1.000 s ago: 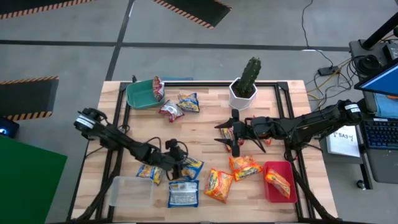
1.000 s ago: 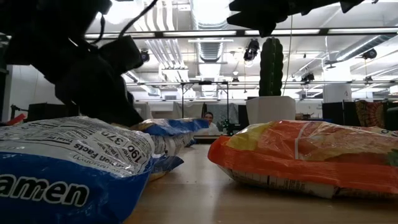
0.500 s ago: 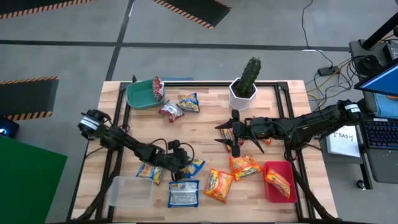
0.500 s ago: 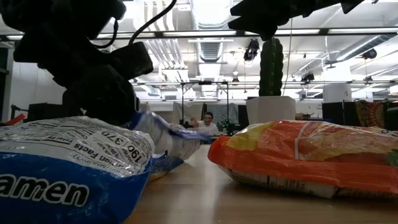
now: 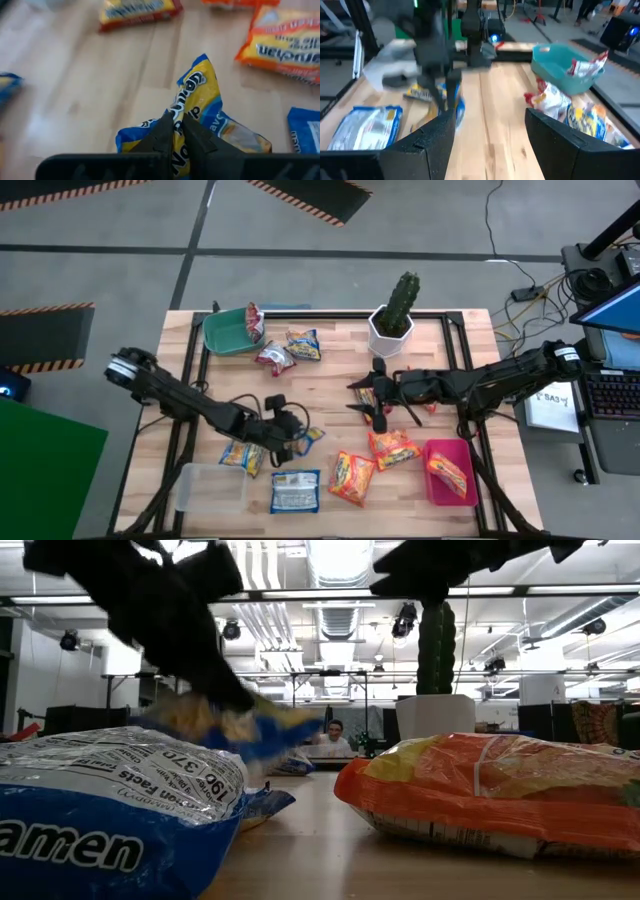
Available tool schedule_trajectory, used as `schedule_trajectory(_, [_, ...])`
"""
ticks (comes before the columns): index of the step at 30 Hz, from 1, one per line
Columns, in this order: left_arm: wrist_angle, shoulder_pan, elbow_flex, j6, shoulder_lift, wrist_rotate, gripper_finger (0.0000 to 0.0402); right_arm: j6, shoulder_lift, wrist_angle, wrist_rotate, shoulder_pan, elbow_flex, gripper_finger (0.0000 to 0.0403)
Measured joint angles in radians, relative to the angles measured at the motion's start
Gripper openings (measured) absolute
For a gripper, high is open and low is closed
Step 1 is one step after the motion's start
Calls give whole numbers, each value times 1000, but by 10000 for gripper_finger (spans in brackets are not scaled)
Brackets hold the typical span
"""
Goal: Sort Maruchan noodles
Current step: Put the middle right blue noodle pack into the transparent bin
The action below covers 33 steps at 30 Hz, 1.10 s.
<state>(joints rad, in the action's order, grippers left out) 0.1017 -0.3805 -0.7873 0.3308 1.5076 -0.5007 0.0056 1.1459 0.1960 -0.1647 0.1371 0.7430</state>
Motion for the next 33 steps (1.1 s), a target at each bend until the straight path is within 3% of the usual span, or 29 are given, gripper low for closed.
schedule_trajectory(6, [122, -2, -59, -46, -162, -15, 5, 55, -52, -181, 8, 2, 17, 228])
schedule_trajectory(13, [325, -7, -200, -80, -284, -64, 4, 103, -116, -261, 8, 2, 17, 228])
schedule_trajectory(25, [914, -9, -600, 4, -248, -154, 3, 180, -145, -410, 9, 2, 16, 228])
schedule_trajectory(29, [1182, -5, -685, 125, -233, -273, 3, 180, -146, -408, 9, 2, 15, 228])
schedule_trajectory(33, [1360, -3, -725, 265, -231, -327, 3, 179, -147, -415, 9, 2, 15, 228])
